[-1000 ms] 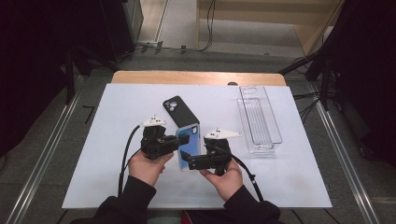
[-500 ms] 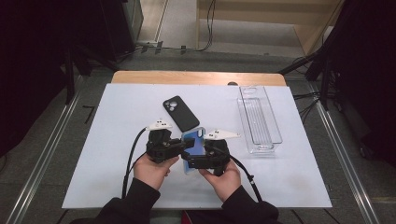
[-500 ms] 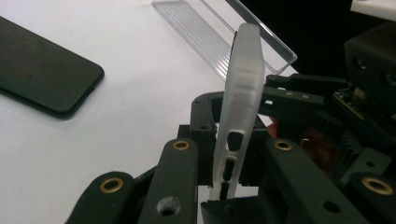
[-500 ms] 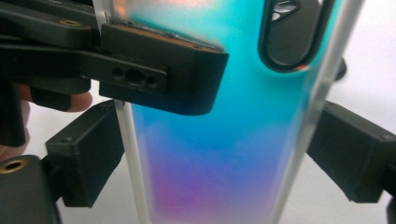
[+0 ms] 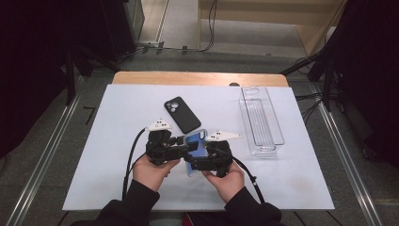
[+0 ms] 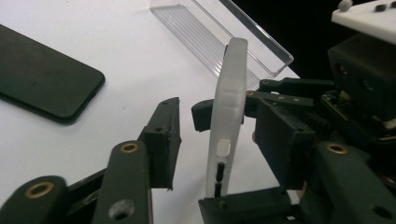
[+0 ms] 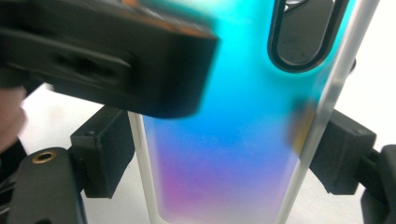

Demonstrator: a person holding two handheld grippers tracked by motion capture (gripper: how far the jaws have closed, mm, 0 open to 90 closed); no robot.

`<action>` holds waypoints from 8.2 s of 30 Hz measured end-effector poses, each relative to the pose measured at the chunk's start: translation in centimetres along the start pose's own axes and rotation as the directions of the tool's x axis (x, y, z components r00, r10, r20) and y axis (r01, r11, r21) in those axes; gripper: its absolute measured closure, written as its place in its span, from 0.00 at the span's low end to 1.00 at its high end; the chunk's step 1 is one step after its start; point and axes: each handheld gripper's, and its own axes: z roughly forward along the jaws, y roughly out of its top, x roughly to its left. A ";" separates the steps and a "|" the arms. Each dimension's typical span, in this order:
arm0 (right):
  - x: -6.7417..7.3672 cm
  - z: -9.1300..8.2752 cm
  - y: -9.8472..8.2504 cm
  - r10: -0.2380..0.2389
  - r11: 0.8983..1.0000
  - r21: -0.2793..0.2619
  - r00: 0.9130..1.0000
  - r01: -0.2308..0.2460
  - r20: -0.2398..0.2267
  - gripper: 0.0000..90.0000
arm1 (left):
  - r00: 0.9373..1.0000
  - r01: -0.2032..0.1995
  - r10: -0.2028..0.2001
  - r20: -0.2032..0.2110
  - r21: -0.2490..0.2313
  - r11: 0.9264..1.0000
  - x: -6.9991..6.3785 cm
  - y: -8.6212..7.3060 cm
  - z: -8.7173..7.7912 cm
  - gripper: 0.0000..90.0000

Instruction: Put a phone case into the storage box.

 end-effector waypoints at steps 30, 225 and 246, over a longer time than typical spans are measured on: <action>-4.1 -1.9 1.1 -0.024 1.000 -0.015 0.999 0.024 0.022 0.18 | 0.948 -0.273 0.226 0.222 0.206 0.940 2.3 -2.2 0.7 0.34; -25.3 -1.4 12.3 0.141 0.990 -0.040 0.900 -0.137 0.412 0.00 | 0.999 -0.040 0.042 -0.007 0.173 0.984 7.2 -6.0 -4.4 0.32; -20.7 -3.7 11.4 0.103 0.994 0.022 0.973 -0.110 0.208 0.00 | 1.000 -0.013 0.014 -0.002 0.180 0.984 7.7 -5.4 -4.2 0.32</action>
